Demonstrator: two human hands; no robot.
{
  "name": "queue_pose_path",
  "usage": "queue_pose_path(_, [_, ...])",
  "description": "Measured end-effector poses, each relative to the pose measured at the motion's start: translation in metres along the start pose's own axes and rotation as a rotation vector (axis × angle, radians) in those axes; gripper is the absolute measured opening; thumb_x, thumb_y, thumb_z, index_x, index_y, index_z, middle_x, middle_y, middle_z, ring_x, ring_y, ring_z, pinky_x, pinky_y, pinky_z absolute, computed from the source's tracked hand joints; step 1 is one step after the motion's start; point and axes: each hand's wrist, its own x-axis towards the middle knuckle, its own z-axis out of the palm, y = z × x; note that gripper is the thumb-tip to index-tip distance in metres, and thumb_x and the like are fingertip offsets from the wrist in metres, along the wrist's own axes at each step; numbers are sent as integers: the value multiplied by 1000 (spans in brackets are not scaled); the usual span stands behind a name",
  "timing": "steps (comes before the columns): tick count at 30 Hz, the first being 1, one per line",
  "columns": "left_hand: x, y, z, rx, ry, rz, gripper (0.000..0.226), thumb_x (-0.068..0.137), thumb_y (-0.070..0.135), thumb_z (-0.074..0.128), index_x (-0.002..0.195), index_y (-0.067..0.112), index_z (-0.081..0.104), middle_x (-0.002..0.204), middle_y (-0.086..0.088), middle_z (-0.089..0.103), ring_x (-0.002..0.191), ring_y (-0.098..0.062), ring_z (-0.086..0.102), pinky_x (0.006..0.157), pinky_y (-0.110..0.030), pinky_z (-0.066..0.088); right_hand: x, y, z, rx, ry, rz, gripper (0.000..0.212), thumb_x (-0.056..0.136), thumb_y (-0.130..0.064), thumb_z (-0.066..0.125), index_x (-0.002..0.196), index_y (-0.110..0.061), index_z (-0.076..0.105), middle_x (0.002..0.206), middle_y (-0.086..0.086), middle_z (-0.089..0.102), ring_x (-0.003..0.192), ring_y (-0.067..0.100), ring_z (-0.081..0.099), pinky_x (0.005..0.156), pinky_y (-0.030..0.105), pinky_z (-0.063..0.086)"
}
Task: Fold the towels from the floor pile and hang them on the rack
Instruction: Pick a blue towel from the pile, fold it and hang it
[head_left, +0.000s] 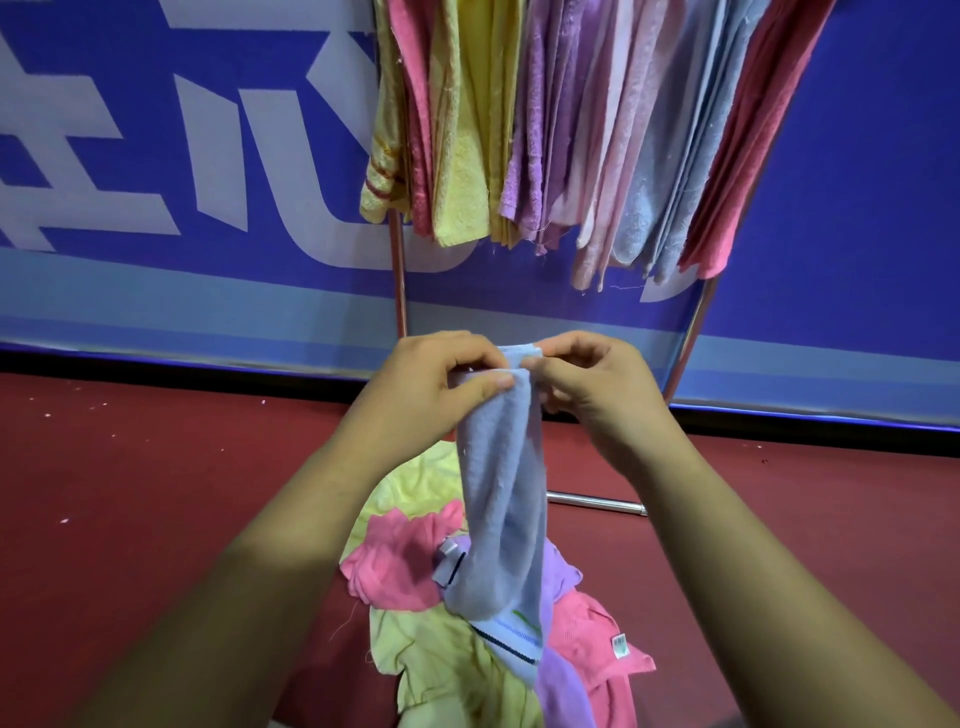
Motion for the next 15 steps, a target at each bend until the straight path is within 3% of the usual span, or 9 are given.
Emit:
queue_pose_path(4, [1,0,2,-18,73,-62,3,88,17,72,85,18,73,80,9,69,80,-4,63,70,-19,47,-4,1,12,106,-49,8,8,85,6,69,93,7,71,76,17,68,60,16,59,62,24,52])
queue_pose_path(7, [1,-1,1,-12,116,-93,3,88,17,73,85,16,73,81,8,70,80,-3,64,69,-25,52,-4,2,12,154,-80,-13,10,89,3,67,87,-3,74,79,16,70,66,18,63,68,26,54])
queue_pose_path(10, [1,0,1,-19,158,-115,3,88,19,73,86,17,74,84,12,72,84,-3,65,77,-27,52,-6,3,11,90,-152,-60,9,88,-1,71,95,-5,75,89,14,72,79,18,65,78,31,54])
queue_pose_path(13, [0,0,0,-6,157,-132,4,88,23,73,89,20,75,84,31,64,85,-7,60,77,-38,54,-7,3,13,-15,-131,-98,11,89,-2,72,99,0,72,78,6,68,67,11,58,67,29,49])
queue_pose_path(15, [0,-1,2,16,140,-100,8,87,32,72,89,24,74,87,27,62,91,-10,56,82,-45,52,-7,2,12,-9,-98,-124,12,89,1,70,100,5,71,70,-2,68,59,5,56,60,20,47])
